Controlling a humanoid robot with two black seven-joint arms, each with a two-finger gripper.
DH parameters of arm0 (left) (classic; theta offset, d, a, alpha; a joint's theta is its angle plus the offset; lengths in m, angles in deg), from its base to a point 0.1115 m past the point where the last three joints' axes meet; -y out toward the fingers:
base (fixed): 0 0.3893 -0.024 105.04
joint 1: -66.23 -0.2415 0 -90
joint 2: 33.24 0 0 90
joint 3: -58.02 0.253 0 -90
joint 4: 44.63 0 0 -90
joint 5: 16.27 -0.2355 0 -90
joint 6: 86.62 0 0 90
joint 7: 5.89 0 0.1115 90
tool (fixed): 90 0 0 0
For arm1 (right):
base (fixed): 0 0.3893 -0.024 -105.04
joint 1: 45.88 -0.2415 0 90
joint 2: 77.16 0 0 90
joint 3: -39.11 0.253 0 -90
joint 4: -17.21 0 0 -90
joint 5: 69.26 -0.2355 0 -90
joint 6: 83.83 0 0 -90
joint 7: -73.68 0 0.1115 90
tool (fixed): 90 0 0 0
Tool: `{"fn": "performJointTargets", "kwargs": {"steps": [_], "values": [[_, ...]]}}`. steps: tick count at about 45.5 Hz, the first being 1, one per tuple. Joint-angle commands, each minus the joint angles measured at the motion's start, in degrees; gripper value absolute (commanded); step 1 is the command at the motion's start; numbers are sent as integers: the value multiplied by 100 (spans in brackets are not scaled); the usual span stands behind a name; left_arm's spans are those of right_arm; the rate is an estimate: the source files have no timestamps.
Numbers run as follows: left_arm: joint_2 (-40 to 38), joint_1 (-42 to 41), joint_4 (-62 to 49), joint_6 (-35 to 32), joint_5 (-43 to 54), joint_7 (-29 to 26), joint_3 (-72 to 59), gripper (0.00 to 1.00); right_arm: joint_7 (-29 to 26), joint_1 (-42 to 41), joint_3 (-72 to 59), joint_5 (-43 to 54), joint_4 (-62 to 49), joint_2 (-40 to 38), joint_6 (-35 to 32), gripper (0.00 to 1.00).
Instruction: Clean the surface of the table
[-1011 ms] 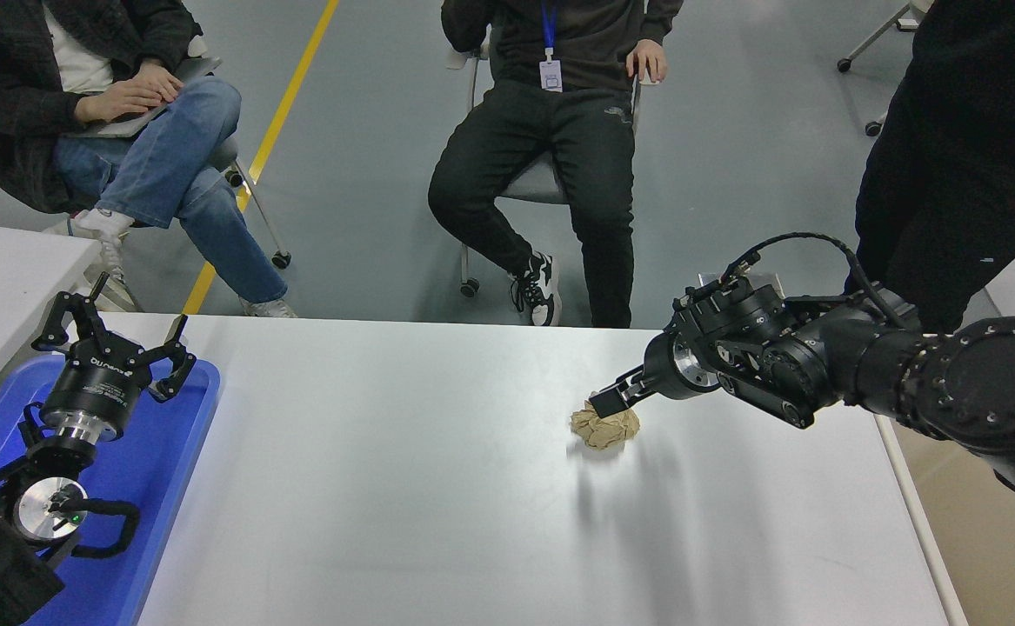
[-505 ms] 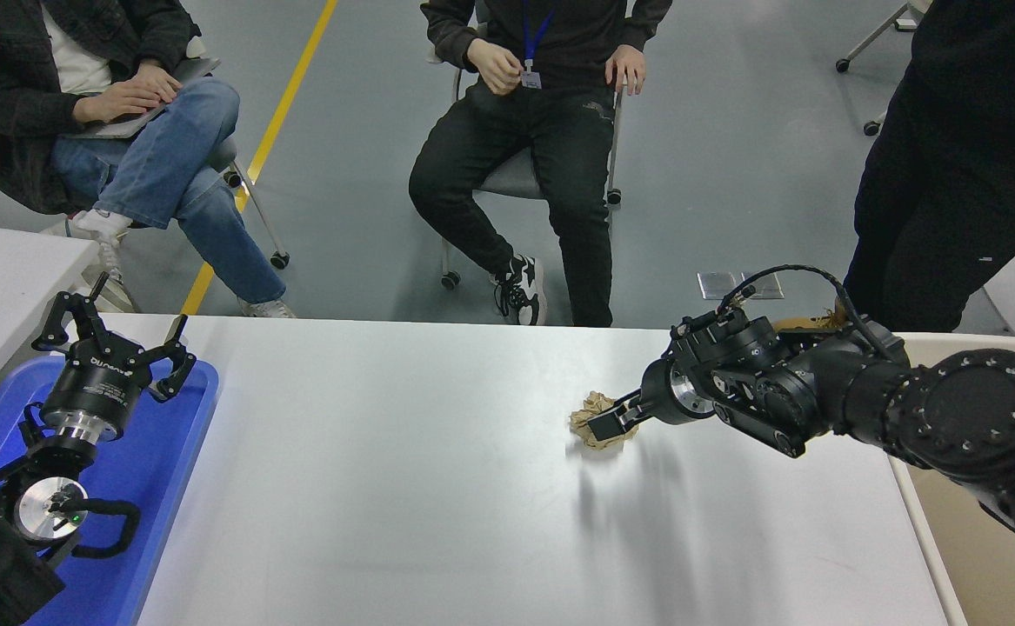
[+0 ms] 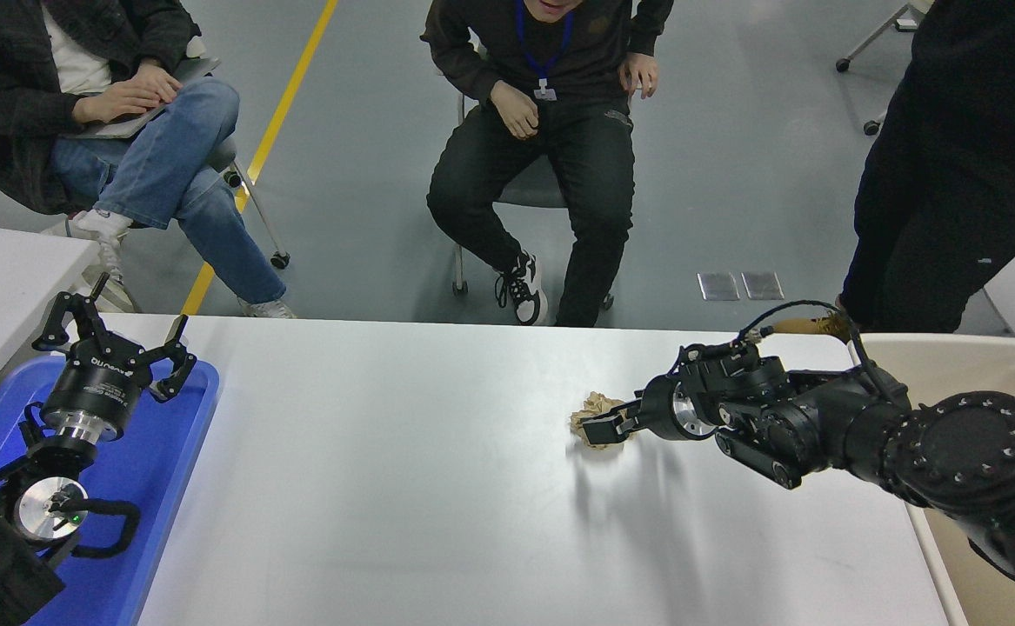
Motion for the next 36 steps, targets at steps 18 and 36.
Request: {"fn": "performJointTargets", "kwargs": {"steps": [18,36], "values": [[0,0,0,0,0,0,0,100,23,357,36,-13,126,1,343,97],[0,0,0,0,0,0,0,100,665,436,-43,92,100,1,730,0]]}}
